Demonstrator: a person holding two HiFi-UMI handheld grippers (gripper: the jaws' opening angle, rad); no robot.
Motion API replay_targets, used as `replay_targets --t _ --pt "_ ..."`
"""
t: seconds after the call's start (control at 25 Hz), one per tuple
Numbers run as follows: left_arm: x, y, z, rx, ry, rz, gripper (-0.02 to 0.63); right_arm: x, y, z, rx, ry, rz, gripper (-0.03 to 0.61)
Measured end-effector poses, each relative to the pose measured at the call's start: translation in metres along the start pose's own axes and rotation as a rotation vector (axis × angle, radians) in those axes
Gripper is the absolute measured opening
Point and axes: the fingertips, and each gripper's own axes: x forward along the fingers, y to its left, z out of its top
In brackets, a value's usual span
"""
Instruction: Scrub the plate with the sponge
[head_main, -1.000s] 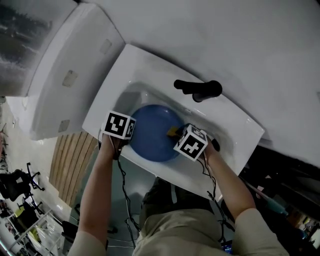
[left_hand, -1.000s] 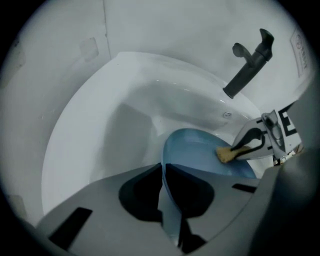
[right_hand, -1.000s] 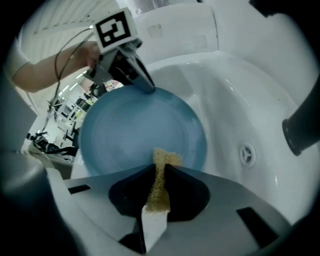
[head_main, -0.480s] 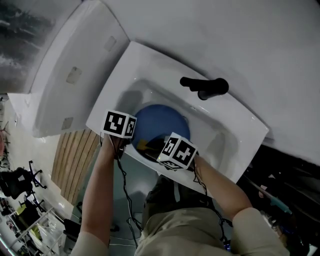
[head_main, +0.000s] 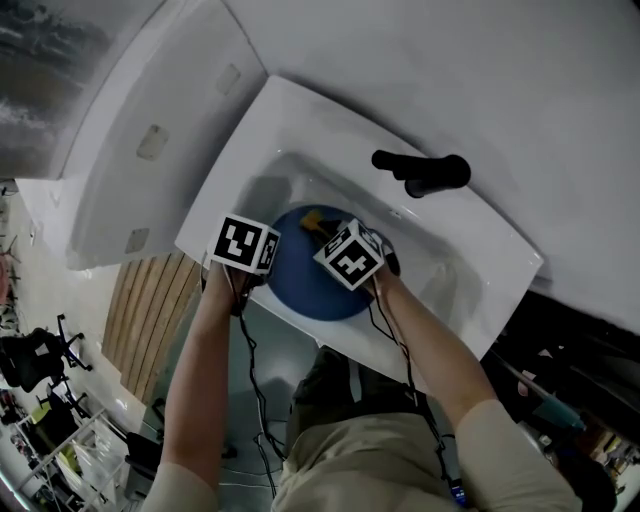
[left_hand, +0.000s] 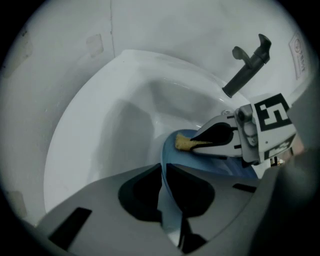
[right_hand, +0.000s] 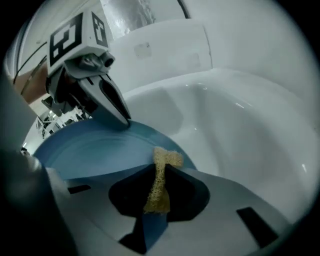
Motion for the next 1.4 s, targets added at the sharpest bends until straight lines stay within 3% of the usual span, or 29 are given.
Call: replay_targets --t 0.2,0.36,0.48,0.6,0.72,0.8,1.0,1.2,1.4 --pt "-0.001 0.002 0.000 0.000 -0.009 0.014 0.035 -0.026 -0.021 -0.054 -0.076 0.214 -0.045 0.069" --pt "-0.001 0.002 0.000 0.003 -0.010 0.015 0.037 -0.062 0.005 -0.078 -0.095 0.242 0.048 0.069" --pt "-0.001 0.001 0.001 0.007 -0.016 0.012 0.038 -0.089 0.040 -0.083 -0.171 0.261 0.145 0.069" --pt "-0.001 0.001 0.002 -0.002 -0.025 0.004 0.037 -0.105 0.084 -0.074 -0.219 0.237 0.277 0.069" --pt "-0.002 0.001 0.002 -0.015 -0.032 -0.006 0.035 -0.102 0.126 -0.044 -0.175 0.134 0.418 0.067" --pt "-0.003 0.001 0.003 -0.034 -0.044 -0.016 0.032 -0.090 0.139 -0.025 -0.155 0.079 0.453 0.067" --pt "-0.004 0.005 0.005 -0.065 -0.060 -0.002 0.029 -0.052 0.123 0.014 -0.112 -0.036 0.404 0.067" --pt "-0.005 0.007 0.005 -0.070 -0.074 0.010 0.031 -0.023 0.079 0.029 -0.099 -0.072 0.299 0.067" --pt "-0.004 0.008 0.005 -0.063 -0.072 0.034 0.031 0.001 0.024 0.021 -0.126 -0.002 0.110 0.067"
